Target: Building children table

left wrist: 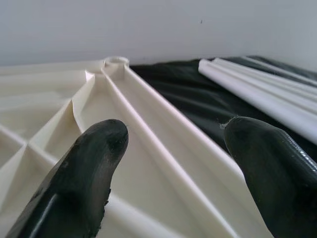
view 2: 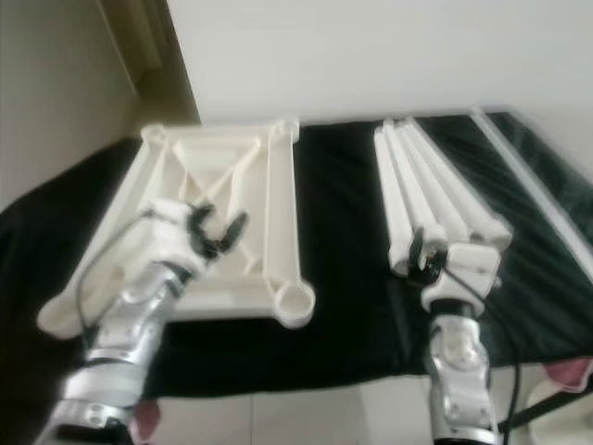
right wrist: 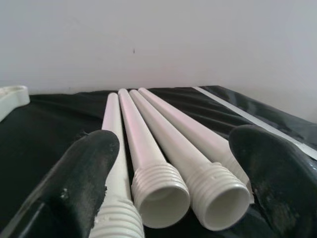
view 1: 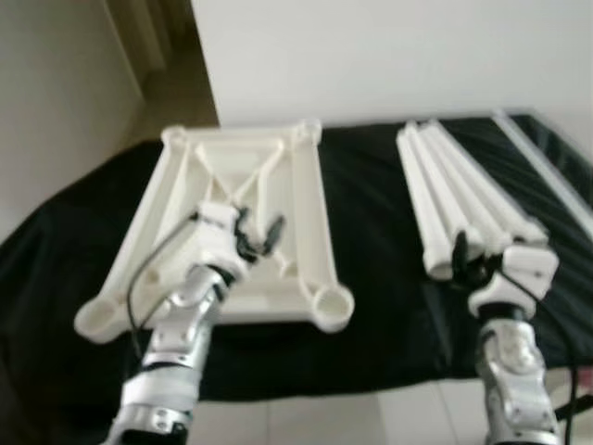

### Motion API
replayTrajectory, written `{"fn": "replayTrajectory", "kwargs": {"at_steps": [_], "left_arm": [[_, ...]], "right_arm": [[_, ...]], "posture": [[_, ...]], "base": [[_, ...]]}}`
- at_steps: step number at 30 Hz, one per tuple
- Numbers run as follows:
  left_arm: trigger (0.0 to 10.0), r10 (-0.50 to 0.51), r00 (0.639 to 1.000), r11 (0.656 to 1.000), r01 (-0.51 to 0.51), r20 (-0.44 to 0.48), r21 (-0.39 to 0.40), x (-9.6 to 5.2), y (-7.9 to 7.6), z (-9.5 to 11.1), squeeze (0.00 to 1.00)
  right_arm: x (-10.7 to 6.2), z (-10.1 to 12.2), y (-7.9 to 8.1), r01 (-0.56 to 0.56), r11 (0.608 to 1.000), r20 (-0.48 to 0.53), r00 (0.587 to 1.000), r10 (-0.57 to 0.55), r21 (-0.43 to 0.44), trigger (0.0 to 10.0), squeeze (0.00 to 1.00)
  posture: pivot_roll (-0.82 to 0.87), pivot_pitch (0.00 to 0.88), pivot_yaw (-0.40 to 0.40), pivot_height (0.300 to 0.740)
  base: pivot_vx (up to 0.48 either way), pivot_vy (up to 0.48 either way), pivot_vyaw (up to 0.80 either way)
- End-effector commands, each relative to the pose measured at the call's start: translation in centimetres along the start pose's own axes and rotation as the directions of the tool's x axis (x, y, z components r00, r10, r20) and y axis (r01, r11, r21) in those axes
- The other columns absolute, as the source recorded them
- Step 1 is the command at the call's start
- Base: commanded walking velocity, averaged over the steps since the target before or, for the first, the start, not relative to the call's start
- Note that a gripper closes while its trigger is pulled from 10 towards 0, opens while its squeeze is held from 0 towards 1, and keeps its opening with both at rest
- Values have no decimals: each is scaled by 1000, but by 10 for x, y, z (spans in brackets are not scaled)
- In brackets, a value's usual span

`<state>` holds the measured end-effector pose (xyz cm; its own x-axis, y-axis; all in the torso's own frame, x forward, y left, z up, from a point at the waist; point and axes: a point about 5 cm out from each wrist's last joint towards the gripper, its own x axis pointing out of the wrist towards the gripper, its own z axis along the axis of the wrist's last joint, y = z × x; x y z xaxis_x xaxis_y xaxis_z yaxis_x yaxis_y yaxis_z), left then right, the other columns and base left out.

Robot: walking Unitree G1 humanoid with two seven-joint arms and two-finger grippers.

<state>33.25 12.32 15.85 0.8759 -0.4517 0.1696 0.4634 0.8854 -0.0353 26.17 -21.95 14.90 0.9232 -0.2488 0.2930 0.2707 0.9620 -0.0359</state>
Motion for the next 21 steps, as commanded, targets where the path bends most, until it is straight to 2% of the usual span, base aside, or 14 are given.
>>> {"fn": "replayTrajectory", "kwargs": {"at_steps": [1,5,6,8,9,10,11,12,13,14,17,18,19,21], "left_arm": [[10000,26,999,1000,-26,-27,-1,-6,7,-5,0],[10000,-22,999,1000,22,-35,-4,-8,1,-5,0],[10000,-104,994,995,104,-34,9,-9,-8,-3,0],[10000,-104,994,995,104,-34,9,-9,-8,-3,0],[10000,-203,978,979,204,-56,17,-10,-19,-3,0],[10000,-306,949,950,310,-76,41,-13,-31,-2,0],[10000,-306,949,950,310,-76,41,-13,-31,-2,0],[10000,-389,915,917,396,-107,49,-15,-41,-4,0],[10000,-389,915,917,396,-107,49,-15,-41,-4,0],[10000,-441,889,891,450,-125,56,-17,-48,-4,0],[10000,-473,870,875,482,-138,48,-18,-52,-5,0],[10000,-491,859,866,500,-145,33,-18,-56,-5,0],[10000,-514,844,851,524,-154,33,-18,-60,-4,0],[10000,-529,833,841,540,-160,34,-18,-63,-4,0]], "right_arm": [[0,-2,3,-6,1000,-12,1000,6,6,10000,0],[1,-4,1,19,1000,-33,999,-18,11,10000,0],[3,-6,-1,28,999,-50,998,-27,21,10000,0],[3,-6,-1,28,999,-50,998,-27,21,10000,0],[4,-7,-3,24,999,-60,998,-22,44,10000,0],[4,-8,-5,19,999,-67,998,-16,46,10000,980],[4,-8,-5,19,999,-67,998,-16,46,10000,980],[5,-9,-7,13,999,-73,997,-10,36,10000,1000],[5,-9,-7,13,999,-73,997,-10,36,10000,1000],[6,-11,-8,8,1000,-87,996,-5,29,10000,1000],[8,-13,-9,5,1000,-106,994,-3,19,10000,1000],[9,-15,-9,-8,1000,-126,992,11,23,10000,843],[13,-20,-9,-18,999,-162,987,22,27,10000,0],[15,-24,-10,-24,999,-185,982,30,31,10000,0]], "posture": [[44,0,5,740],[44,0,6,740],[42,0,10,740],[42,0,10,740],[41,0,11,740],[40,0,11,740],[40,0,11,740],[37,0,13,740],[37,0,13,740],[32,0,16,740],[32,0,16,740],[32,0,16,740],[22,0,26,740],[22,0,26,740]], "base": [[0,0,0],[0,0,0],[0,0,0],[0,0,0],[0,0,0],[0,0,0],[0,0,0],[0,0,0],[0,0,0],[0,0,0],[0,0,0],[0,0,0],[0,0,0],[0,0,0]]}}
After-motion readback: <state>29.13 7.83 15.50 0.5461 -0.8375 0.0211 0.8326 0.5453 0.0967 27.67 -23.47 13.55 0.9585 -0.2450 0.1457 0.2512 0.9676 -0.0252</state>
